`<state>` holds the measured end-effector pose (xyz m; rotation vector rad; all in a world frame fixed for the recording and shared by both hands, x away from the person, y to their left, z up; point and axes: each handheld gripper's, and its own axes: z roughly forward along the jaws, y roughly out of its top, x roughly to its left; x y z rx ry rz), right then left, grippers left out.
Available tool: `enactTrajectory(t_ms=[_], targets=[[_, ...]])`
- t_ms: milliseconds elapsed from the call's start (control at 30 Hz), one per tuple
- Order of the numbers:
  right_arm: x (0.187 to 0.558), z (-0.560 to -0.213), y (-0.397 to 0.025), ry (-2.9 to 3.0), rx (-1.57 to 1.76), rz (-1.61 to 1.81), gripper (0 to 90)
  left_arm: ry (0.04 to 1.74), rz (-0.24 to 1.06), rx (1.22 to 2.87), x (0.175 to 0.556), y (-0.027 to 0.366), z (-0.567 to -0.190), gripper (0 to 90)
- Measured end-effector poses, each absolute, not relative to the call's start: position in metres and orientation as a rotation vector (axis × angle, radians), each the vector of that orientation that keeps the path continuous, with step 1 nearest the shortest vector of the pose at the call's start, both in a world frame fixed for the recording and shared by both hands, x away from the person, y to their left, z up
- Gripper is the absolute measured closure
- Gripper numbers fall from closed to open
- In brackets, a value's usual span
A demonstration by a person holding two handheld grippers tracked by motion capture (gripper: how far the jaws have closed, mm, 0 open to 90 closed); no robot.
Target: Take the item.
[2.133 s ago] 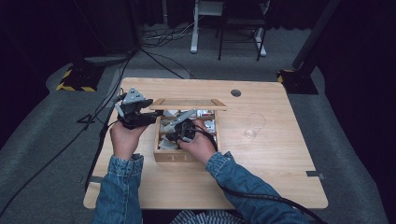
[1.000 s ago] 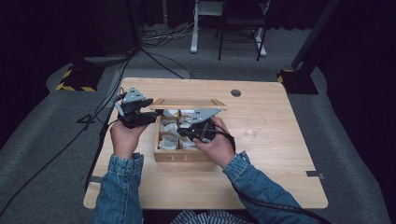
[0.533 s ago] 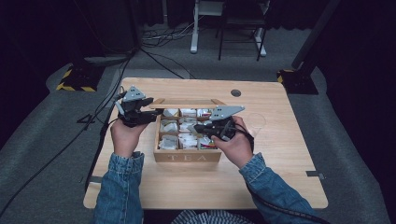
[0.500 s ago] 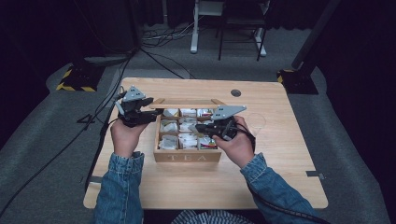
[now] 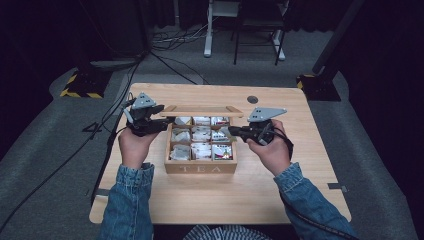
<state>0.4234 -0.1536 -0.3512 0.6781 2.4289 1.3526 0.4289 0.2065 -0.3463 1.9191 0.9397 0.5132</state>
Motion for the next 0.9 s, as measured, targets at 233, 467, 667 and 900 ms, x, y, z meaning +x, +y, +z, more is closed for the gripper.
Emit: enactTrajectory(t_ms=[233, 467, 667, 900], targets=[[0.425, -0.35, -0.175, 2.394, 0.738, 1.347, 90.0, 0.943, 0.518, 1.926, 0.428, 0.206, -0.347, 43.0], [0.429, -0.351, -0.194, 2.355, 0.796, 1.346, 90.0, 0.946, 0.517, 1.929, 0.427, 0.206, -0.347, 43.0], [0.436, -0.358, -0.208, 2.335, 0.849, 1.327, 90.0, 0.946, 0.517, 1.928, 0.427, 0.206, -0.347, 43.0], [0.451, -0.364, -0.23, 2.279, 0.944, 1.306, 90.0, 0.946, 0.517, 1.928, 0.427, 0.205, -0.347, 43.0]])
